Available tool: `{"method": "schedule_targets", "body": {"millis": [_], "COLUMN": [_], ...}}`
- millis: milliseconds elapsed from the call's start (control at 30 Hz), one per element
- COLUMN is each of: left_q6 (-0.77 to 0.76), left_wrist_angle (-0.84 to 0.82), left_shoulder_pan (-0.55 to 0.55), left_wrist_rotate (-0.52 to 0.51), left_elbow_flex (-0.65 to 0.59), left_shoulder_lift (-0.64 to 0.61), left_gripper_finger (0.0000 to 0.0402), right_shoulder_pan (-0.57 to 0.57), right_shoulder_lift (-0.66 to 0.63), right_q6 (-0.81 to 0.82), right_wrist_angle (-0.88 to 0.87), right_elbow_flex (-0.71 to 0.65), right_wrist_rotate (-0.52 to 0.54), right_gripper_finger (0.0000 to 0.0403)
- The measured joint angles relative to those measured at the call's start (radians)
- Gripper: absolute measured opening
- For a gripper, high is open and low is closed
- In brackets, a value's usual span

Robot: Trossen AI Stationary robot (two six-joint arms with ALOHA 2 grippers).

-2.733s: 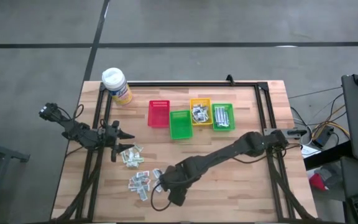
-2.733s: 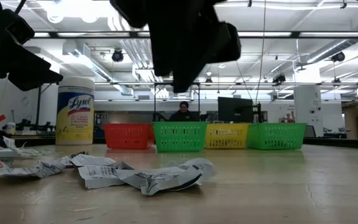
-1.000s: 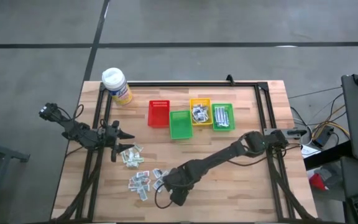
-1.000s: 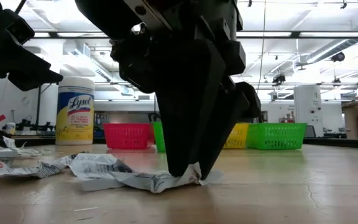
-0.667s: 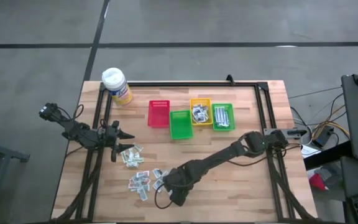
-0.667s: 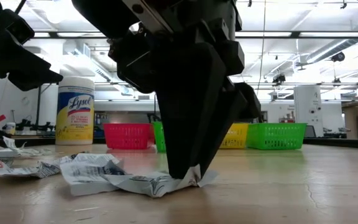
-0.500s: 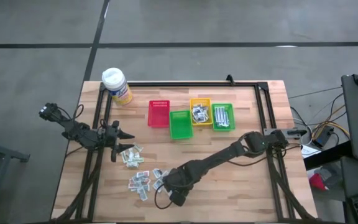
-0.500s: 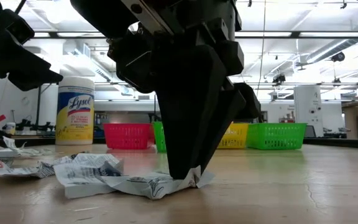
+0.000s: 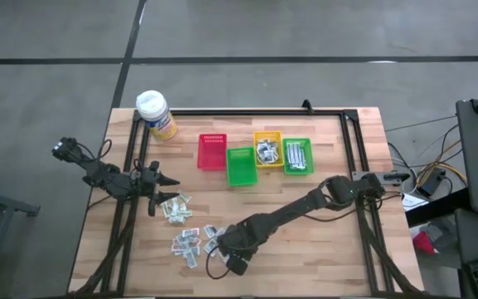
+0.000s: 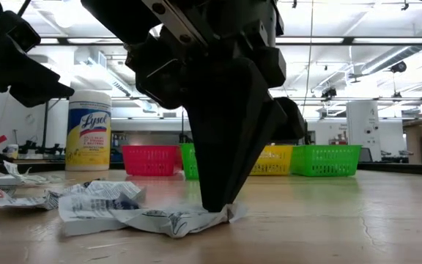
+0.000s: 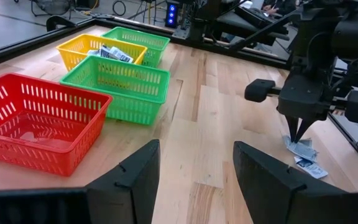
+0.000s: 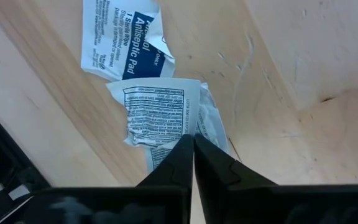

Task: Pick & Place First Aid Supplies
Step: Put the alcohol pad into the yellow basket

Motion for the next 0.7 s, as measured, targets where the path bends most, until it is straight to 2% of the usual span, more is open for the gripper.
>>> {"method": "schedule_targets", "body": {"millis": [700], "left_q6": [0.000], "left_wrist_angle": [0.000], "left_shoulder_pan": [0.000], "left_wrist_rotate": [0.000], "left_elbow_flex": [0.000], "left_shoulder_lift": [0.000], "left_gripper_finger": [0.0197], "right_shoulder_pan": [-0.013], "right_shoulder_lift": [-0.005], "right_q6": [-0.027], "right_wrist_angle": [-0.036], "right_elbow_flex": [0.096], "right_wrist_rotate": [0.007], "right_gripper_finger": [0.0008]}}
